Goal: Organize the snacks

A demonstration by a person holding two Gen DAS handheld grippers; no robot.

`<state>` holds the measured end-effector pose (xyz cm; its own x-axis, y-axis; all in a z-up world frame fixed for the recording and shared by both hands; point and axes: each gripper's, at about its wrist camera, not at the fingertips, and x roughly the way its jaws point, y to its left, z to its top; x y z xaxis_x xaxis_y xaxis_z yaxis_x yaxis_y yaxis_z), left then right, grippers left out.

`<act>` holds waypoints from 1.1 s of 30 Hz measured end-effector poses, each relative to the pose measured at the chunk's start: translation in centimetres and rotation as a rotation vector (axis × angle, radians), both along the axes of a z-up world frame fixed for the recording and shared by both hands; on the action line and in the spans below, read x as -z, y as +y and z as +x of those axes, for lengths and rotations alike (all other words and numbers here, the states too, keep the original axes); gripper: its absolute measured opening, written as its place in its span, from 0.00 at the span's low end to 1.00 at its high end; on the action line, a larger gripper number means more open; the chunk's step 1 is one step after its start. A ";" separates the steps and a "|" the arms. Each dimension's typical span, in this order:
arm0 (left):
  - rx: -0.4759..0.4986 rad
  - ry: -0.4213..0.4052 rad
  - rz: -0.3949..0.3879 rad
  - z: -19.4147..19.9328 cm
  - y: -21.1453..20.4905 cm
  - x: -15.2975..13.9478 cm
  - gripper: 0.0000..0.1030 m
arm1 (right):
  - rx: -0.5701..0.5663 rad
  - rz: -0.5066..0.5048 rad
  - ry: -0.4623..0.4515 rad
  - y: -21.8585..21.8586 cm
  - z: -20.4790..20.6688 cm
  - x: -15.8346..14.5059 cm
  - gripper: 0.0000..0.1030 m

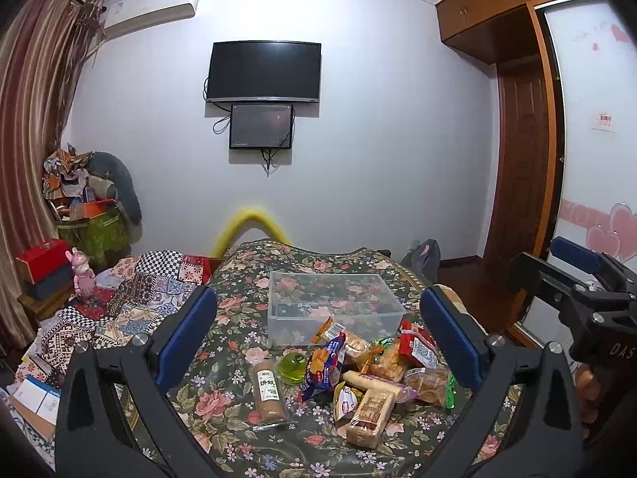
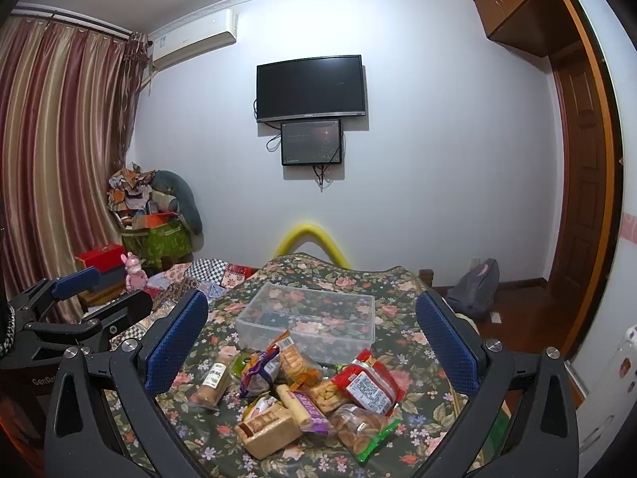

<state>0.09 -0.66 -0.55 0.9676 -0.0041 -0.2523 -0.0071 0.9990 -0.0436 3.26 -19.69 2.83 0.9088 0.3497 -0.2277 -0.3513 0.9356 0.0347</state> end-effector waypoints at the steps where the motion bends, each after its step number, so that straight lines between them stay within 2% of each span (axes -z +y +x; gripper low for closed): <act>1: -0.001 -0.001 -0.001 0.0 0.0 0.0 1.00 | 0.000 0.001 0.000 0.0 0.0 0.0 1.00; 16: -0.004 -0.019 0.025 -0.3 -0.3 -0.2 1.00 | 0.005 0.006 -0.003 -0.2 0.0 0.3 1.00; 33: 0.001 -0.016 0.020 -0.2 -0.3 0.0 1.00 | 0.004 0.008 0.003 -0.2 0.0 0.7 1.00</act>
